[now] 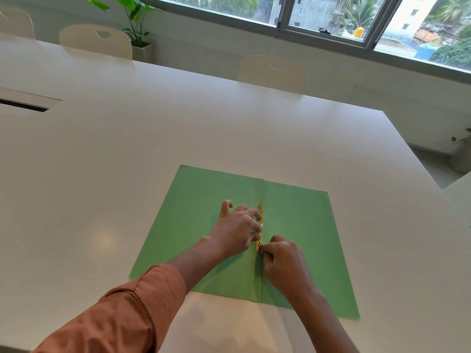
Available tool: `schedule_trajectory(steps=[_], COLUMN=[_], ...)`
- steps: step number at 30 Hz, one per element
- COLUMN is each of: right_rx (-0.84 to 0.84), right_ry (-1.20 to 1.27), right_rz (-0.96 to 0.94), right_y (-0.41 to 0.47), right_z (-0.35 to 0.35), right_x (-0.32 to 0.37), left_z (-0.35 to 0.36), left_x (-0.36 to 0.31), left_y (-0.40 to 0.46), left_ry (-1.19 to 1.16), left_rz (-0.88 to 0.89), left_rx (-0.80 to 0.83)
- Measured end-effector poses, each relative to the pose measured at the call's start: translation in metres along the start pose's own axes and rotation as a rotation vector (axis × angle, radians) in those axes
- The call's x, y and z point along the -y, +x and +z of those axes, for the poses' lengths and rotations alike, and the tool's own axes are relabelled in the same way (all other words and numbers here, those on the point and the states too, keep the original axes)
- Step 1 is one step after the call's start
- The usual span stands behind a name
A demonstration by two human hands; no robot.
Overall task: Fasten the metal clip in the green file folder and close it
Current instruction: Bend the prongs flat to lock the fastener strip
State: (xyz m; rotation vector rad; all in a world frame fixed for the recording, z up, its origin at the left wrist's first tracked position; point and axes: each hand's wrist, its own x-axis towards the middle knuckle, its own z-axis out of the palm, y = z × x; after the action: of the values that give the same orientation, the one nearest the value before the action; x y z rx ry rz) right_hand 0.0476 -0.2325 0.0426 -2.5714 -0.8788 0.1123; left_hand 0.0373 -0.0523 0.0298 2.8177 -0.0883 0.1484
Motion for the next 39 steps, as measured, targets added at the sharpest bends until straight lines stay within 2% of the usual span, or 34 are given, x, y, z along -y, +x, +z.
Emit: schedule_trajectory(steps=[5, 14, 20, 24, 27, 34, 39], right_rx=[0.061, 0.135, 0.017, -0.187, -0.283, -0.286, -0.261], right_ry=[-0.062, -0.079, -0.022, 0.052, 0.13, 0.197, 0.337], right_rz=[0.008, 0.173, 0.228, 0.349, 0.367, 0.374, 0.441], right_y=[0.002, 0.012, 0.007, -0.007, -0.014, -0.016, -0.014], right_z=[0.001, -0.027, 0.006, 0.019, 0.026, 0.027, 0.02], right_x=[0.01, 0.061, 0.062, 0.041, 0.034, 0.029, 0.026], left_z=[-0.005, -0.007, -0.01, -0.01, -0.009, -0.009, -0.009], left_x=[-0.002, -0.005, -0.005, -0.004, -0.003, -0.002, -0.004], left_y=[0.0, 0.006, 0.006, 0.006, 0.006, 0.007, 0.006], left_ry=[0.03, 0.029, 0.03, 0.033, 0.028, 0.044, 0.068], left_rz=[0.011, -0.01, -0.016, -0.013, -0.011, 0.009, 0.011], left_rx=[0.027, 0.05, 0.076, 0.086, 0.077, 0.08, 0.063])
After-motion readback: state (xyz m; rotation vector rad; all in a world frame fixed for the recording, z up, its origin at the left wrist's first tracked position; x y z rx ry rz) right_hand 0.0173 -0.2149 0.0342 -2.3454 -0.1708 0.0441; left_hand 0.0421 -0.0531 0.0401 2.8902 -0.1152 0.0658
